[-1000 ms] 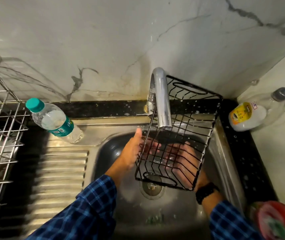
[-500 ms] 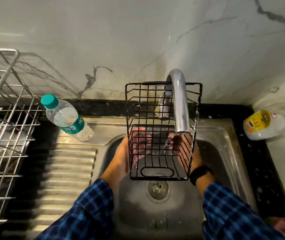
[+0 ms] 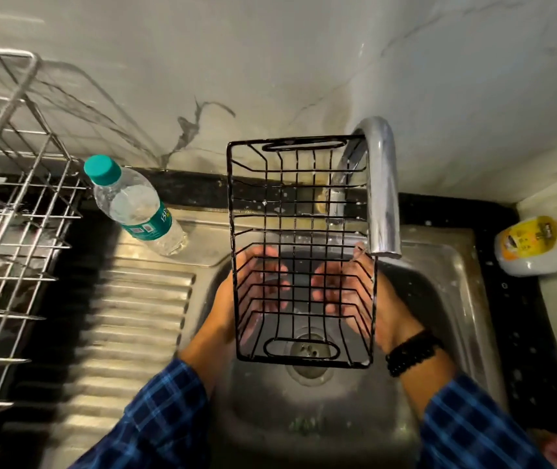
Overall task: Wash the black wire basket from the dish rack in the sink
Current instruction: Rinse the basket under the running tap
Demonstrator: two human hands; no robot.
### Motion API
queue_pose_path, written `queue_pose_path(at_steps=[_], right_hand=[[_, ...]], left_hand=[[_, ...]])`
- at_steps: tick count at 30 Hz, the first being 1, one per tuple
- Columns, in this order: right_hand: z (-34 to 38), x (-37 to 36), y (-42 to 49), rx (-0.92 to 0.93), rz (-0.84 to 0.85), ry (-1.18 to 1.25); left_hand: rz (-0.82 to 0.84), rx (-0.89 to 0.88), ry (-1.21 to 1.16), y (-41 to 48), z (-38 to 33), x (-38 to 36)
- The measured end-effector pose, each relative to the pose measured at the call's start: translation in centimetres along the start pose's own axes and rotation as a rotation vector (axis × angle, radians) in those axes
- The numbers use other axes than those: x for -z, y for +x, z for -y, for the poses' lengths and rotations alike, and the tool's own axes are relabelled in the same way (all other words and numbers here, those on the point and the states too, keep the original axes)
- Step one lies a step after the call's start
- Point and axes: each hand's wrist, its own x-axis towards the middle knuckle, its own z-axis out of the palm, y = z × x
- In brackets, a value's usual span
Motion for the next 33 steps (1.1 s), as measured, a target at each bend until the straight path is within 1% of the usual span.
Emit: queue_pose_path(at_steps=[3,5,7,10,12,14,16,19,23,25,28,31,33], right_hand=[[0.0,-0.2,-0.6,0.046,-0.047,-0.013],[0.5,-0.3,-0.7,0.088,-0.038,-0.033],[1.0,-0.3,-0.5,0.092,-0.040,-0.032],[0.8,0.1,-0.4,0.113,-0.058,0.093],[0.2,0.5,-0.5,0.171,-0.081,0.183],[-0.5,1.4,-0.4,0.211,-0.080,0.268],[-1.0,2.5,-0.2,0.189,-0.029,0.364],[-1.3,4.3,-0.2,0.195,0.023,0.442],[-1.3,4.8,-0.4,0.169,0.060,0.523],[-1.5,4.6,-0.5,0.166,0.077,0.552],[-1.4,3.9,-0.8,0.174,0.102,0.537],[-1.2,2.8,-0.4,0.197,0.091,0.507],[-1.1,2.3,0.2,0.205,0.078,0.483]], left_hand=[[-0.003,-0.027,0.007,-0.4,0.1,-0.5],[-0.024,-0.036,0.001,-0.4,0.1,-1.0],[-0.067,-0.059,-0.028,-0.4,0.1,-1.5],[-0.076,-0.074,-0.051,-0.1,0.7,-2.2],[-0.069,-0.037,-0.078,0.6,1.3,-2.6],[-0.046,-0.031,-0.027,1.5,1.3,-3.3],[-0.008,-0.020,0.049,2.7,1.0,-4.0],[0.079,0.038,0.161,4.1,0.4,-5.1],[0.142,0.151,0.177,4.0,0.1,-5.4],[0.169,0.252,0.194,3.7,0.4,-4.7],[0.259,0.415,0.195,3.4,0.6,-3.7],[0.215,0.453,0.171,3.9,0.3,-3.4],[0.213,0.419,0.177,4.3,0.2,-3.1]])
